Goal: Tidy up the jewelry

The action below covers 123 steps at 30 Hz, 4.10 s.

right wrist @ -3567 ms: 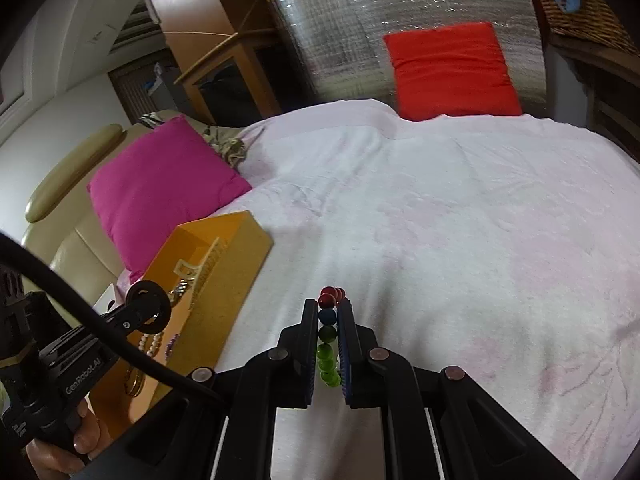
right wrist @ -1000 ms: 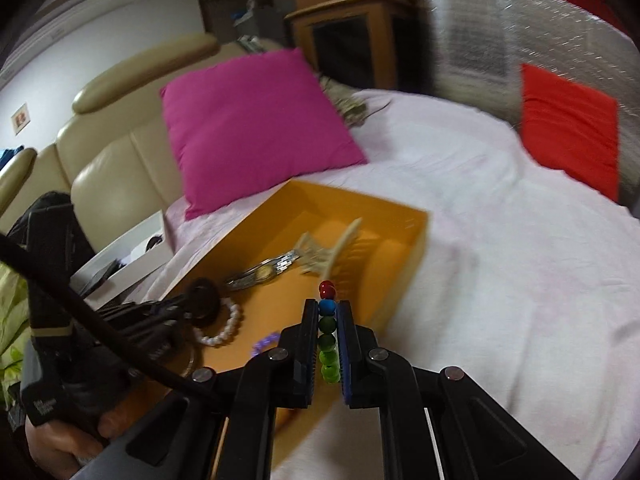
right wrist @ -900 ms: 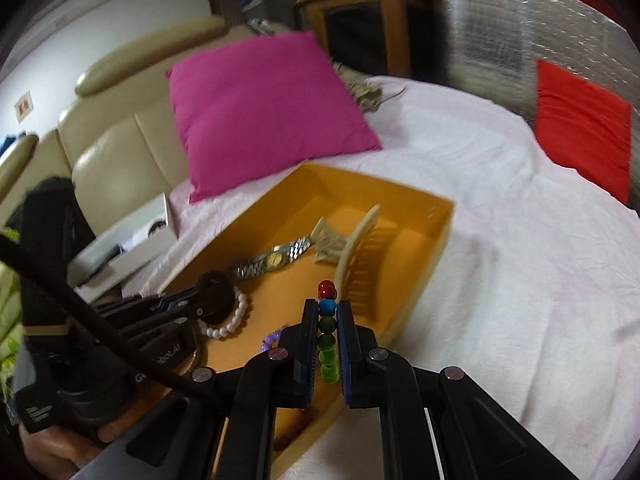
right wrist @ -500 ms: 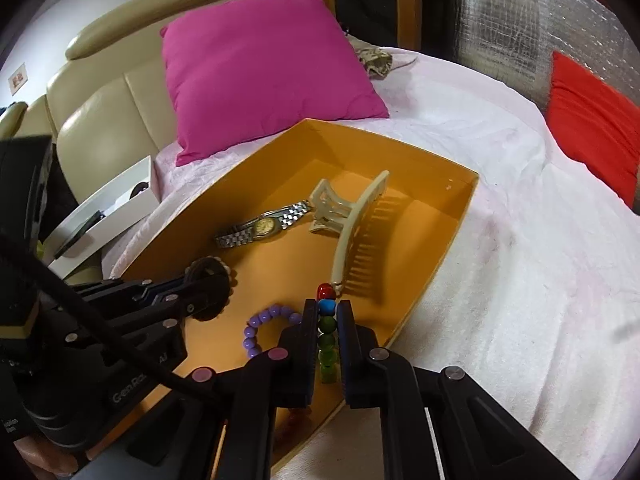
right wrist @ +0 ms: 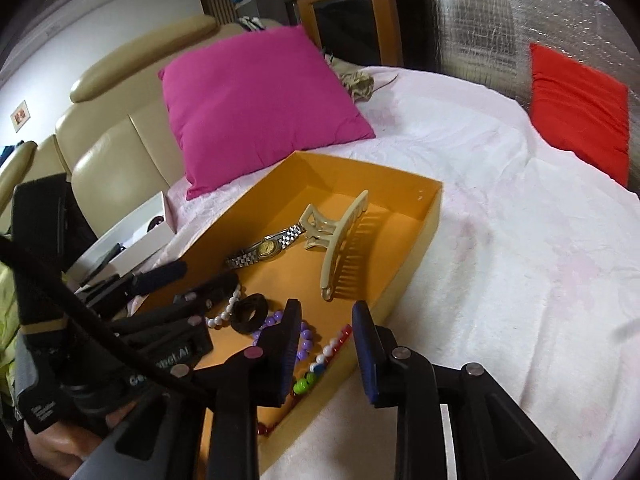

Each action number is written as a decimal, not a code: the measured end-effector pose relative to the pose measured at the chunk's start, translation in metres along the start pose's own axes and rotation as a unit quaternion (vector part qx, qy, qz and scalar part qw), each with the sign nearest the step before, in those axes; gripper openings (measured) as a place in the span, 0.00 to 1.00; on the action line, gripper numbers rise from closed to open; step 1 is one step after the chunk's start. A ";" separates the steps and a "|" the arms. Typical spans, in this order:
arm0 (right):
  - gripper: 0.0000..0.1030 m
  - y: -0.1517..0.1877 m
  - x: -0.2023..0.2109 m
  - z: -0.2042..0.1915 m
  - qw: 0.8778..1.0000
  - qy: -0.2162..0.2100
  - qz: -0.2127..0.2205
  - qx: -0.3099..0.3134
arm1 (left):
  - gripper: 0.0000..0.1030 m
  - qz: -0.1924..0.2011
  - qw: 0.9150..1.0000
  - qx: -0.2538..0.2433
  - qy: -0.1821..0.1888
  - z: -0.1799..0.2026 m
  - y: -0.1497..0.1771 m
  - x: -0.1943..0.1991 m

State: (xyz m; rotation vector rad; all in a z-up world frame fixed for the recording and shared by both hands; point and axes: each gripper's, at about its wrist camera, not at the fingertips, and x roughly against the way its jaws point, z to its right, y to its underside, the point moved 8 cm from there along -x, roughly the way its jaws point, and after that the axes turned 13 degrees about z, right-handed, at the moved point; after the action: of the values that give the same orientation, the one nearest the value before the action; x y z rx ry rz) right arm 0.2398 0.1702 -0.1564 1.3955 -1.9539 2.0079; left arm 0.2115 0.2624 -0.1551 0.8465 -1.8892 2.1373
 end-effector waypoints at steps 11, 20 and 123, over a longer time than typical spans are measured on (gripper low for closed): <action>0.29 0.016 0.062 0.022 0.999 0.009 0.025 -0.025 | 0.85 0.070 0.994 -0.070 -0.051 0.012 -0.001 0.051; 0.29 0.046 0.106 0.058 0.998 0.032 0.027 -0.046 | 0.87 0.064 0.991 -0.103 -0.060 0.034 0.024 0.094; 0.76 0.046 0.268 -0.114 0.994 0.039 0.104 0.007 | 0.89 0.117 0.982 -0.041 -0.139 -0.065 0.006 0.336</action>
State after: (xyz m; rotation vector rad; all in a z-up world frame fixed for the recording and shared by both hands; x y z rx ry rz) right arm -0.0114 0.1047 -0.0177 1.1397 -2.1344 2.1275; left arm -0.0879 0.2425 0.0089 0.9962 -2.3018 2.1442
